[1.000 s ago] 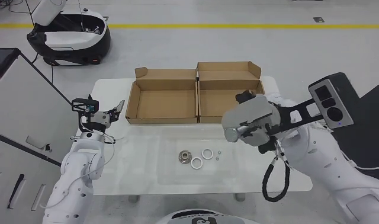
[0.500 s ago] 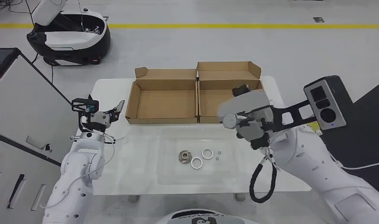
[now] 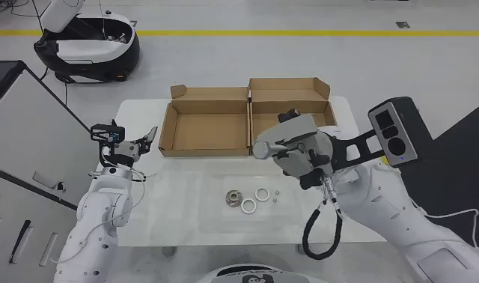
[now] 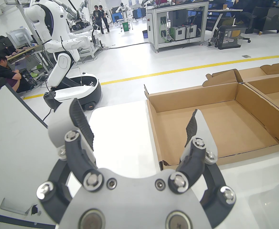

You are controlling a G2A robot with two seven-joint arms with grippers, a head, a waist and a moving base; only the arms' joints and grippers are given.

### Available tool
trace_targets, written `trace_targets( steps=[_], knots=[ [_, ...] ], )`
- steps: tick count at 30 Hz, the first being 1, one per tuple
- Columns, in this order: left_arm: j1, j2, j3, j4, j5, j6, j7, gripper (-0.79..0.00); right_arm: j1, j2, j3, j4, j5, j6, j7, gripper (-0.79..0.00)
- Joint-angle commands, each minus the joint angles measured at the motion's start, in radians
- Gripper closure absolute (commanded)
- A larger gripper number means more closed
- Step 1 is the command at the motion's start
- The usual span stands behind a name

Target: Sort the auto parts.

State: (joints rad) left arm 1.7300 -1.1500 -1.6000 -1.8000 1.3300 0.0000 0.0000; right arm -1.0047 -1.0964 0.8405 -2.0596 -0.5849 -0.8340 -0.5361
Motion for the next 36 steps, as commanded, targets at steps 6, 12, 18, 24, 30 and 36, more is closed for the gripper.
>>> trace_targets(
  steps=[6, 12, 18, 24, 30, 36],
  knots=[
    [0.0, 0.0, 0.0, 0.0, 0.0, 0.0, 0.0, -0.785, -0.026, -0.029, -0.001, -0.002, -0.041, -0.013, -0.089, 0.0],
    [0.0, 0.0, 0.0, 0.0, 0.0, 0.0, 0.0, -0.785, -0.033, -0.04, -0.002, 0.0, -0.047, -0.023, -0.107, 0.0],
    [0.0, 0.0, 0.0, 0.0, 0.0, 0.0, 0.0, -0.785, -0.033, -0.04, -0.002, 0.0, -0.047, -0.023, -0.107, 0.0],
    [0.0, 0.0, 0.0, 0.0, 0.0, 0.0, 0.0, -0.785, -0.033, -0.04, -0.002, 0.0, -0.047, -0.023, -0.107, 0.0],
    [0.0, 0.0, 0.0, 0.0, 0.0, 0.0, 0.0, -0.785, -0.033, -0.04, -0.002, 0.0, -0.047, -0.023, -0.107, 0.0],
    [0.0, 0.0, 0.0, 0.0, 0.0, 0.0, 0.0, -0.785, -0.036, -0.04, -0.002, 0.001, -0.046, -0.017, -0.103, 0.0]
  ],
)
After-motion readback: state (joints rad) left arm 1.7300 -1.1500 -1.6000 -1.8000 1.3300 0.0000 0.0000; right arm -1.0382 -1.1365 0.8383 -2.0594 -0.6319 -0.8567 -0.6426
